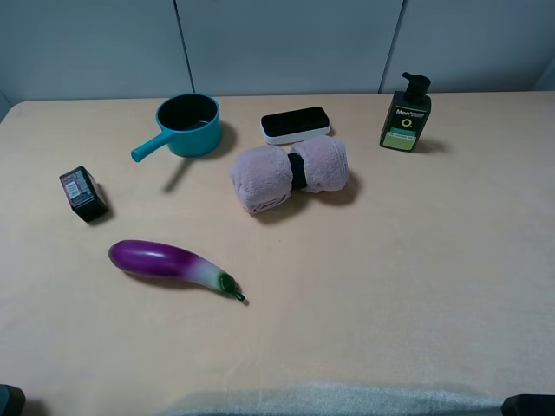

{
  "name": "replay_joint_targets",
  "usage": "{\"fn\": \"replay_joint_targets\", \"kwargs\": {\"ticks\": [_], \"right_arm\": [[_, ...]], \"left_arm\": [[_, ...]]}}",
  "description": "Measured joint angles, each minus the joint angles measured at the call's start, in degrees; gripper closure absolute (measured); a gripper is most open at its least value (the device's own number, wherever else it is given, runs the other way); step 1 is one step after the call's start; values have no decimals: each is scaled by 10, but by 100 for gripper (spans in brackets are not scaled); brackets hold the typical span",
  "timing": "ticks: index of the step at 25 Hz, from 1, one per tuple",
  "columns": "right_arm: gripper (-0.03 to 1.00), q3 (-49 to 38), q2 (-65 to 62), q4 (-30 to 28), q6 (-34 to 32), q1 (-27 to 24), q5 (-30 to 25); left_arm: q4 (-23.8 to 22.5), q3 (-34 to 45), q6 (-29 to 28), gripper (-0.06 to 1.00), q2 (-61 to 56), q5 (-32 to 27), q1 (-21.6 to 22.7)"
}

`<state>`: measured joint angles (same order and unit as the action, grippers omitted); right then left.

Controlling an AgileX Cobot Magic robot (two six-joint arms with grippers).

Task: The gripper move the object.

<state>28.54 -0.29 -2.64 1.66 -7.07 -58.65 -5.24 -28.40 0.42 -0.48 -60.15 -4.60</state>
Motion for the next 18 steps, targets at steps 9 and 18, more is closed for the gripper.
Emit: {"fn": "replay_joint_targets", "kwargs": {"ticks": [9,18], "right_arm": [[27,0,0,0,-2,0,0],[27,0,0,0,-2,0,0]], "left_arm": [[0,0,0,15,0,0,0],[-1,0,0,15,0,0,0]]}}
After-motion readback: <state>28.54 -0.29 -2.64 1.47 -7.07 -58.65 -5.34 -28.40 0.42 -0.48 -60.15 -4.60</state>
